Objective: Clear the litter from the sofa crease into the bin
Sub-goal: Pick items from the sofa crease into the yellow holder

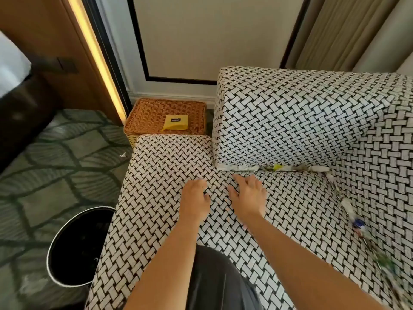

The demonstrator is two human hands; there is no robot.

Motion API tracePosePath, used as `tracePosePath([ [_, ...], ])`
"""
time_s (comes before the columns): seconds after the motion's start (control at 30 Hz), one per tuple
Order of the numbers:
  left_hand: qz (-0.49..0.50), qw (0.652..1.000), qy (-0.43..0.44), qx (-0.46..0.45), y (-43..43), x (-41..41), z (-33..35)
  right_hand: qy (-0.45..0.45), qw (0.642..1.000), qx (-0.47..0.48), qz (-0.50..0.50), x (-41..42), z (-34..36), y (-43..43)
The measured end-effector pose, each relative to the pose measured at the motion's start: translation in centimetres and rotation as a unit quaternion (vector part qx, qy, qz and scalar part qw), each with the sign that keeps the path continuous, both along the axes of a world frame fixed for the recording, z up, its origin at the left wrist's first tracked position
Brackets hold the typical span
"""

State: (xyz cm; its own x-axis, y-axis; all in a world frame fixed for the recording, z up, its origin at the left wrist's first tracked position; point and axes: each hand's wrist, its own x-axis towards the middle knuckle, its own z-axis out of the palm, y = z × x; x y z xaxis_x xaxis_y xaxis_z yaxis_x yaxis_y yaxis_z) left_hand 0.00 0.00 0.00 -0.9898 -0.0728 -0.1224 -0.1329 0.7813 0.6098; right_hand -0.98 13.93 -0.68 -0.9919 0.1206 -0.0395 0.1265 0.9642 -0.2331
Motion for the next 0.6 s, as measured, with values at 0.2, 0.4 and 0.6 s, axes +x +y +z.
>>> tracePosePath([
  [0.2,-0.027,0.995,0.083,-0.057,-0.4,-2.8,-1.8,0.031,0.999,0.017,-0.033,-2.8,-0.7,-0.6],
  [0.4,-0.039,0.98,0.123,-0.152,-0.3,-6.0,-2.6,0.056,0.997,0.014,-0.053,-3.5,-1.2,-0.9],
  [0.6,-0.052,0.973,0.128,-0.186,0.0,-6.9,-2.8,0.033,0.998,0.011,-0.054,-4.2,-1.0,-1.1],
])
